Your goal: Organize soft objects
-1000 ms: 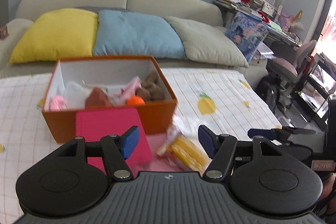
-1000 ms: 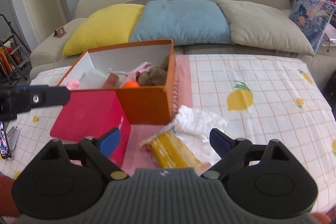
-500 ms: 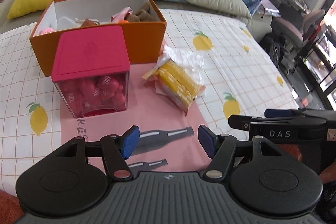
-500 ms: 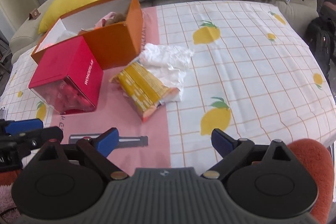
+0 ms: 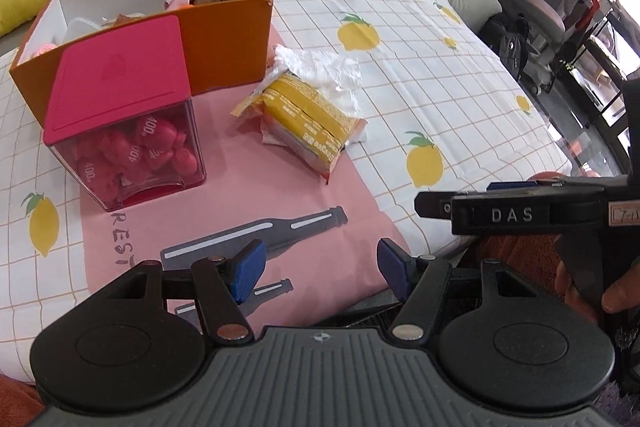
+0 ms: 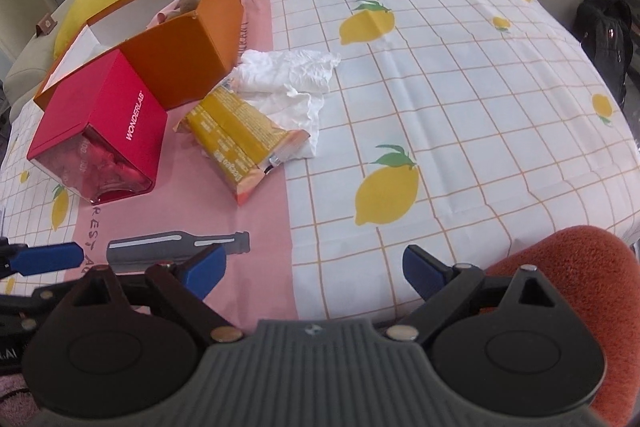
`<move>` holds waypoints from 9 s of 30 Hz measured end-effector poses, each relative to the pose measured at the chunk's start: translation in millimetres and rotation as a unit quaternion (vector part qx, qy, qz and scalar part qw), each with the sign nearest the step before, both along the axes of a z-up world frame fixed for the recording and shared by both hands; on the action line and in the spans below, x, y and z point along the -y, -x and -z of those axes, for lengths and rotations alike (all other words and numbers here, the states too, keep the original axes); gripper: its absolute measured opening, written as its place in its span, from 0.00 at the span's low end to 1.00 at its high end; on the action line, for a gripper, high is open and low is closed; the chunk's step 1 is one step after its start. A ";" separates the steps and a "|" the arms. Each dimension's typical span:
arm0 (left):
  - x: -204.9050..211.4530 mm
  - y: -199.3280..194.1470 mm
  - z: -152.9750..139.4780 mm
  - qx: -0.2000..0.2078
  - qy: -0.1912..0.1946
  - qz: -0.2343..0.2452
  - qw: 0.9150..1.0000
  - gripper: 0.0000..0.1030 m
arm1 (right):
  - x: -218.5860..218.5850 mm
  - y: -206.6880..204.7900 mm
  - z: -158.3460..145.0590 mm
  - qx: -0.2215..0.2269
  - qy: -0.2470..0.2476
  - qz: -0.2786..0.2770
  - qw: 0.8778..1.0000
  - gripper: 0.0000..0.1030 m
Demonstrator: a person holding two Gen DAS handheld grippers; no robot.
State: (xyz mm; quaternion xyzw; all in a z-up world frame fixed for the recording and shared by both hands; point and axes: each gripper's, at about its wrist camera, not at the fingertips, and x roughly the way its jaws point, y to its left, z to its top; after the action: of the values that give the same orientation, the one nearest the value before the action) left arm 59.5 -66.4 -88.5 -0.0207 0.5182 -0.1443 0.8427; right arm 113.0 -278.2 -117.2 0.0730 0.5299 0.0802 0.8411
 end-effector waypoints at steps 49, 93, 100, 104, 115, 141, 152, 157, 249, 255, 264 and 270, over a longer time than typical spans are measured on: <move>2.6 -68.8 23.8 -0.047 -0.011 -0.027 0.998 0.68 | -80.6 -114.8 60.7 0.057 0.015 -0.204 0.977 0.68; 114.4 -176.9 88.9 0.088 -0.234 0.336 0.908 0.92 | 57.2 -89.2 55.0 0.024 -0.067 0.054 0.996 0.42; 107.9 -192.0 91.9 0.065 -0.191 0.295 0.934 1.00 | 55.6 -90.7 56.6 0.024 -0.060 0.049 0.997 0.42; 97.8 -204.6 93.1 0.021 -0.127 0.252 0.959 0.94 | 55.3 -91.5 57.1 0.024 -0.059 0.048 0.997 0.42; 100.7 -195.9 83.9 0.030 -0.124 0.219 0.967 0.41 | 53.2 -91.4 56.6 0.025 -0.054 0.046 0.997 0.42; 21.6 -64.3 -11.5 0.096 0.051 0.067 0.992 0.20 | 24.7 -59.4 22.7 0.064 -0.016 0.005 0.998 0.37; -34.2 -37.8 -30.3 0.114 0.090 -0.004 0.989 0.20 | -20.4 -18.9 -7.1 0.074 -0.012 -0.046 0.996 0.28; -56.8 -27.7 -40.0 0.125 0.113 -0.028 0.985 0.20 | -39.9 -10.0 -37.4 0.108 -0.008 -0.074 0.991 0.26; -110.0 -102.6 -175.5 0.299 -0.056 -0.060 0.951 0.85 | -126.7 -111.5 -189.7 0.312 0.075 -0.127 0.939 0.86; -102.0 -60.1 -175.3 0.332 -0.025 -0.078 0.940 0.92 | -102.0 -63.2 -201.3 0.326 0.059 -0.128 0.935 0.92; -90.8 -1.9 -152.0 0.322 -0.080 -0.158 0.930 0.94 | -78.4 -6.7 -183.1 0.300 0.012 -0.082 0.950 0.96; -80.4 27.1 -135.9 0.281 -0.086 -0.186 0.938 0.94 | -71.5 30.5 -160.5 0.272 0.002 -0.037 0.962 0.97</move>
State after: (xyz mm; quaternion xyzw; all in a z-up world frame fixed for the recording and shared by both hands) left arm 32.4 14.0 47.5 -0.0026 0.2580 0.0607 0.9642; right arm 82.4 -206.7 43.3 0.0271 0.2837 0.1273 0.9500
